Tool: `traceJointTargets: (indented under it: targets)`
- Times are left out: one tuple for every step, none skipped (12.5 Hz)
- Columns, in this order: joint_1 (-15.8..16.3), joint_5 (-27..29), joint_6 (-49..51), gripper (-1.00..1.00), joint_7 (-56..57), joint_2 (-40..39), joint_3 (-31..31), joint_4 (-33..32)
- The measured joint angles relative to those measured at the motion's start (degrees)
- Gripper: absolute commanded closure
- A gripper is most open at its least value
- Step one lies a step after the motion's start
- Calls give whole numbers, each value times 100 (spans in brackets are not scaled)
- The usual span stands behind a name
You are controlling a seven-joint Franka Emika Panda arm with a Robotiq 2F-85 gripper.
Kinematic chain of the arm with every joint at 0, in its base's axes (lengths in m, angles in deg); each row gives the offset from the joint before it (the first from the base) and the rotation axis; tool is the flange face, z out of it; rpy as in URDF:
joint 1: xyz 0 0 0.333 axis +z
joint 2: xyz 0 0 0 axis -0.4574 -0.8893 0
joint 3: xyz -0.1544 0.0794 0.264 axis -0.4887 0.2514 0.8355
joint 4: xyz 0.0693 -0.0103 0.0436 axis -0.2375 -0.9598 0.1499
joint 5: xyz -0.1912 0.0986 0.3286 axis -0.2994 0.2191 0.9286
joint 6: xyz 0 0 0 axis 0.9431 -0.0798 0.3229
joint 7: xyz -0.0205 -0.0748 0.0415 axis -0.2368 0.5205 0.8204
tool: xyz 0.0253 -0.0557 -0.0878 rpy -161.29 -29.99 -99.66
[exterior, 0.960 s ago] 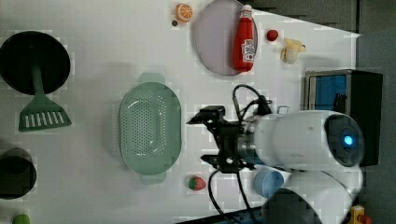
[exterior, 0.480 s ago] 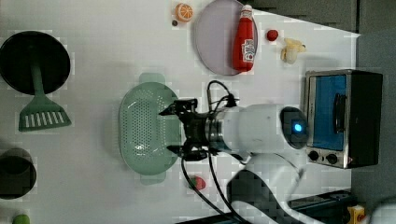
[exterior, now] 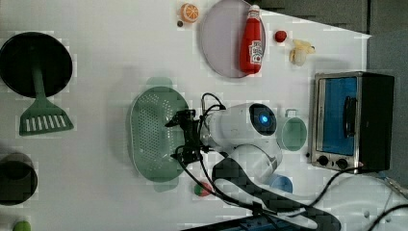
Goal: Drag strainer left to right.
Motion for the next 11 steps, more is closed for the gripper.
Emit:
traceJointTargets:
  targets:
    - [74,-11,-162,-100,-6,-73,-124,-11]
    - [145,4,-173,-100,-17,-64,-206,-11]
    - [311,-9,-151,-100,-62,-25,-361,0]
    - [525,9,-145,-100,-101,8,-519,45]
    - [708,-6,-207,-100,-140,-14,-611,157]
    - [901,16,-280,-100,-185,-36,-719,246]
    - [1083,87,-263,-100,-185,-20,-859,257]
    - [1129,108,-229,-100,-185,-3,-881,235]
    - [1157,72,-302,-100,-207,-11,-901,224]
    - [1181,-88,-319,-100,-229,0,-978,201]
    - [1181,-143,-269,-100,-229,31,-1044,145]
